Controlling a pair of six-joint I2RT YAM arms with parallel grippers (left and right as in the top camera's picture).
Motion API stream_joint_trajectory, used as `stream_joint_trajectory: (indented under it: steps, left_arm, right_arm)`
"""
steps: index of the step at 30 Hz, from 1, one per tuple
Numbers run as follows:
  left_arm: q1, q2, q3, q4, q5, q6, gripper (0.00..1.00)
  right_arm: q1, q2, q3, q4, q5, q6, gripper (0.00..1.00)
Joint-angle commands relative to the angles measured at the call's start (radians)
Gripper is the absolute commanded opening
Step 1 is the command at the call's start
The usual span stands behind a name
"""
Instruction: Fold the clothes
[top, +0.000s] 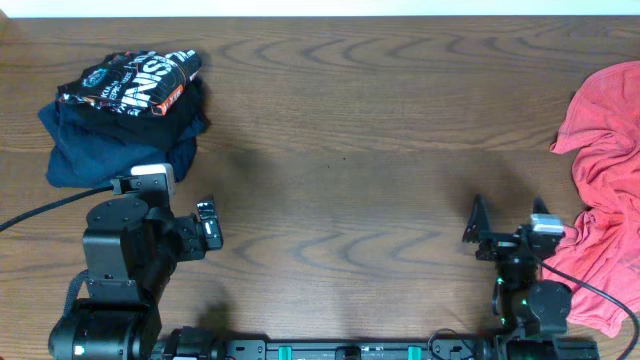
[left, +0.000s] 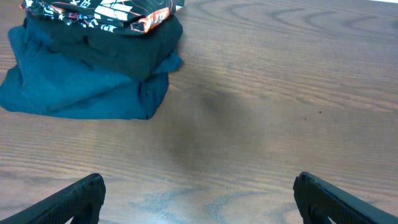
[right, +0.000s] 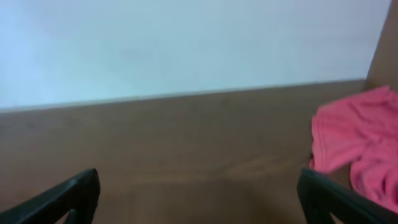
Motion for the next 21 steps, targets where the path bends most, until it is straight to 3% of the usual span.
stream_joint_trajectory:
  steps: [1,21]
  left_arm:
    - [0.002,0.002,0.000,-0.003,-0.016,-0.008,0.98]
    - [0.002,0.002,0.000,-0.003,-0.016,-0.008,0.98]
  right_arm:
    - [-0.008,-0.007,-0.004,-0.011,-0.024,-0.120,0.99]
    - [-0.006,-0.007,-0.004,-0.011,-0.037,-0.148,0.99]
